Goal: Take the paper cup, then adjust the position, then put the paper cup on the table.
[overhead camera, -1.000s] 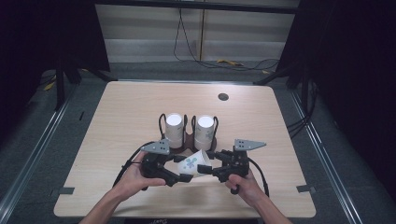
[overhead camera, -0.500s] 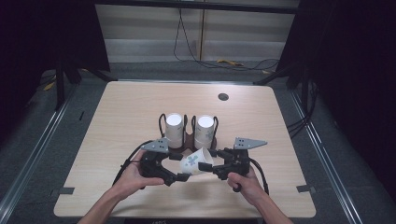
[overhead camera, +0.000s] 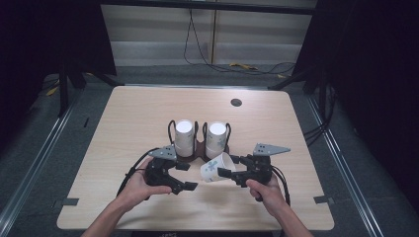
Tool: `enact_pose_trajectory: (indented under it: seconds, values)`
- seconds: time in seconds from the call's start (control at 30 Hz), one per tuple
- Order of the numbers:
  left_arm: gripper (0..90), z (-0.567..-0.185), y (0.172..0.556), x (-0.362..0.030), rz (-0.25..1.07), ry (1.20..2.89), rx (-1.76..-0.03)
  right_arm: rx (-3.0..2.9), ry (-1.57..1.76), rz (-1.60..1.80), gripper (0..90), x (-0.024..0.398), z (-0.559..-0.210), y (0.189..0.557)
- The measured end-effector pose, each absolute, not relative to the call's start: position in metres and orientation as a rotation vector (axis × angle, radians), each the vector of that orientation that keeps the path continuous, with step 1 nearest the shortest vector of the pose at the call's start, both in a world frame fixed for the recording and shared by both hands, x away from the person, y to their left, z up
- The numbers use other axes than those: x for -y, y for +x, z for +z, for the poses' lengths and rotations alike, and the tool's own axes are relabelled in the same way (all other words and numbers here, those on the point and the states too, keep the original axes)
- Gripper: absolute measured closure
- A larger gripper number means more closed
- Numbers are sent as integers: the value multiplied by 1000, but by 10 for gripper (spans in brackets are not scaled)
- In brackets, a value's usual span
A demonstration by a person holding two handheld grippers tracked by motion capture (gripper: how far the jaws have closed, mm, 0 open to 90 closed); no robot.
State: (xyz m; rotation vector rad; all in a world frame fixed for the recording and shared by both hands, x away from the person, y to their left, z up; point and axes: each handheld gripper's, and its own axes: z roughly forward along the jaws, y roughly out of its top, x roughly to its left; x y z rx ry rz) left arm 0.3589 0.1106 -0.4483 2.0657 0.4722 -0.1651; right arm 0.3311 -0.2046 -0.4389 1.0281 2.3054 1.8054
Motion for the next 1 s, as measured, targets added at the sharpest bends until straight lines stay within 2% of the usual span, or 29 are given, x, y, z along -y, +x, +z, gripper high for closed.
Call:
enact_pose_trajectory:
  seconds: [0.3, 0.37, 0.43, 1.0]
  values:
    - [198, -450, 360, -113, -144, 2078, -494, -2297, 1053, 1633, 313, 209, -432, 328]
    - [156, -449, 359, -113, -150, 2068, -476, -2291, 1067, 1598, 314, 211, -432, 329]
    - [183, -447, 359, -114, -131, 2065, -477, -2281, 1064, 1560, 312, 213, -430, 329]
    - [158, -451, 363, -120, -112, 2067, -537, -2198, 1181, 1321, 314, 242, -425, 348]
